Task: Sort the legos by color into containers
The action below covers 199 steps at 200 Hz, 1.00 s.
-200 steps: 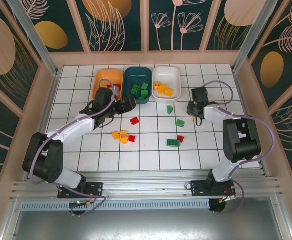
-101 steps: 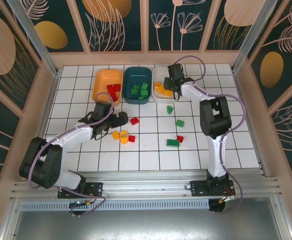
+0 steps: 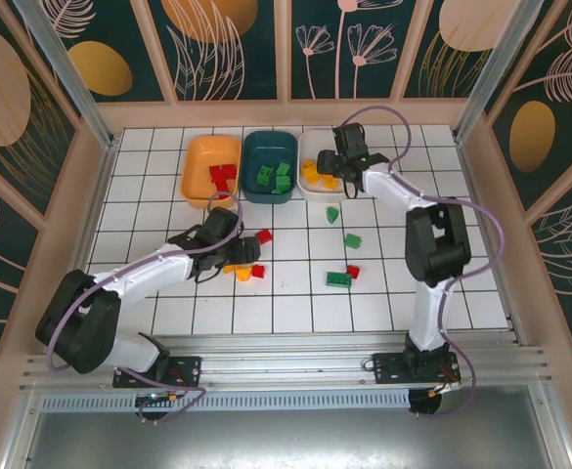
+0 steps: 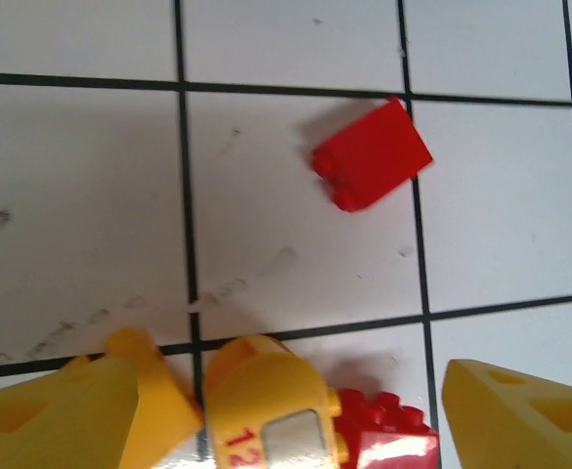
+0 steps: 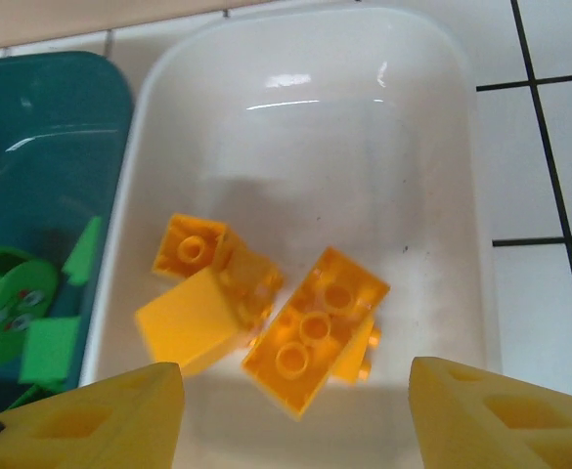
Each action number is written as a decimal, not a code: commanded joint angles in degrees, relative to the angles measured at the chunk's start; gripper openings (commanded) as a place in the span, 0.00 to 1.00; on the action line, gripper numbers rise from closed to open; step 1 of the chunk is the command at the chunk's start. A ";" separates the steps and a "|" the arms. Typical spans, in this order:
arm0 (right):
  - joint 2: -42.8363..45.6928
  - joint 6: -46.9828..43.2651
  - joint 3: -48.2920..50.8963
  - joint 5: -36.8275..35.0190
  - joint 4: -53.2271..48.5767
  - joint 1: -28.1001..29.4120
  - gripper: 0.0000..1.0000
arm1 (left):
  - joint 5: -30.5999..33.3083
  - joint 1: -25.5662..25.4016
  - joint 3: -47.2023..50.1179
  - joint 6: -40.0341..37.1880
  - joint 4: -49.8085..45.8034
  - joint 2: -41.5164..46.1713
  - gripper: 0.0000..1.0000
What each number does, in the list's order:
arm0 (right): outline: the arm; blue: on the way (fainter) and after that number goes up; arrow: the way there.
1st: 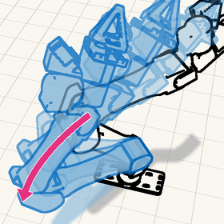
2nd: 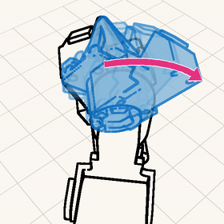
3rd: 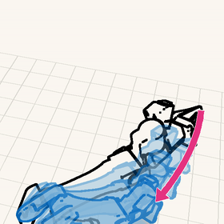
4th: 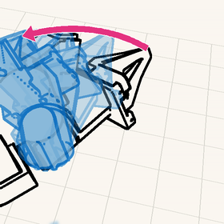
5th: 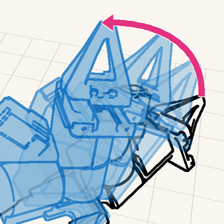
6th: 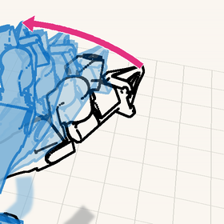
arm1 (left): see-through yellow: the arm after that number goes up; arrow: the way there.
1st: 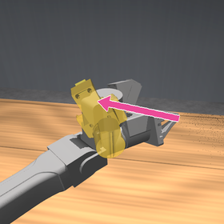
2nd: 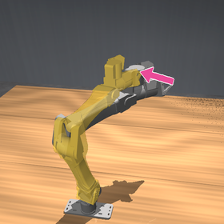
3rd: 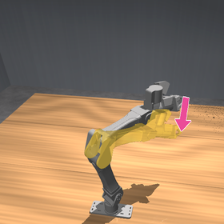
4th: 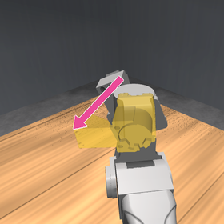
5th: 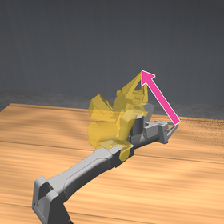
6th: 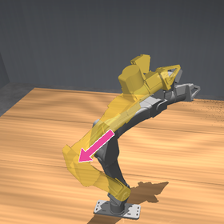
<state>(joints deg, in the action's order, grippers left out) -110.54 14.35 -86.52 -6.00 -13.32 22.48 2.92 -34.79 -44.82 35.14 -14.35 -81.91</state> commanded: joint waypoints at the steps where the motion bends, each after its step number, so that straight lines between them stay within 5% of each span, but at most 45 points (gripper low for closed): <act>1: 6.67 1.94 7.72 0.62 5.60 1.37 0.63 | 7.75 -0.95 -1.32 2.22 -5.22 -1.93 0.78; 69: 16.93 3.17 23.95 -0.60 9.37 1.43 0.63 | 0.28 -2.23 0.57 3.63 0.88 -4.74 0.73; 199: 28.44 2.83 32.75 -3.64 10.13 -0.86 0.63 | 3.11 -4.11 0.34 3.34 -1.74 -8.35 0.44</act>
<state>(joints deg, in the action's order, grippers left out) -84.77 16.67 -55.53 -8.10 -4.86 22.26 5.50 -38.28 -44.58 38.68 -13.54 -88.47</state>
